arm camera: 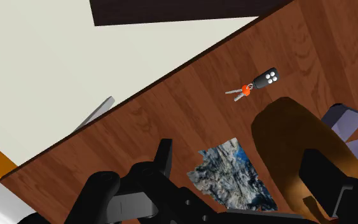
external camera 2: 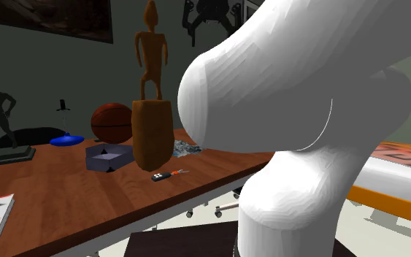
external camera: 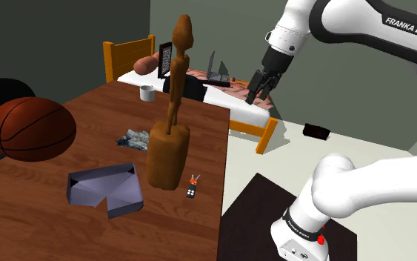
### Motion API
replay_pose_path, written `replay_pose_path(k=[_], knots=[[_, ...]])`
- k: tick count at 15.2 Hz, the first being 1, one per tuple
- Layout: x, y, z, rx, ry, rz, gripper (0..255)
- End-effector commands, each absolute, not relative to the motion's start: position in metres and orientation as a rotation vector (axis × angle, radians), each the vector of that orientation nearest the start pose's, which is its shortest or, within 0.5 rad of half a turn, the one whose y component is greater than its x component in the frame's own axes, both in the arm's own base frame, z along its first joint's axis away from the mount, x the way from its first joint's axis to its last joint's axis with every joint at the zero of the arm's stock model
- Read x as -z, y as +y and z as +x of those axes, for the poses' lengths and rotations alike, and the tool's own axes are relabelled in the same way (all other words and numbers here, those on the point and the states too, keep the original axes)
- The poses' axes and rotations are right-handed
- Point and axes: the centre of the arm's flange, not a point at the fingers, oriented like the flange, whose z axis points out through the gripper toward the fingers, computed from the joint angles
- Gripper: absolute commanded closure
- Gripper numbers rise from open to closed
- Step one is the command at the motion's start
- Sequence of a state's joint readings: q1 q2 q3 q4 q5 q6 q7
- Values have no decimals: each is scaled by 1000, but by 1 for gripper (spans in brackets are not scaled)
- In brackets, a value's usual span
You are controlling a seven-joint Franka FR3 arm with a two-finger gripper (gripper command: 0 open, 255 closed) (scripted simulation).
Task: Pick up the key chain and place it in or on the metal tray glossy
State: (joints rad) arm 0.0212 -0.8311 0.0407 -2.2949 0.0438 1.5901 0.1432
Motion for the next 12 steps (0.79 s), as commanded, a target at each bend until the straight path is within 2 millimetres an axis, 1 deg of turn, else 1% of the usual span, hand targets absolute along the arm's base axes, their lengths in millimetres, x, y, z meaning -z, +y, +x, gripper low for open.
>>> replay_pose_path(k=[1,12], knots=[[-635,28,295,193,141,-3107,0],[-506,88,331,129,123,-3120,0]])
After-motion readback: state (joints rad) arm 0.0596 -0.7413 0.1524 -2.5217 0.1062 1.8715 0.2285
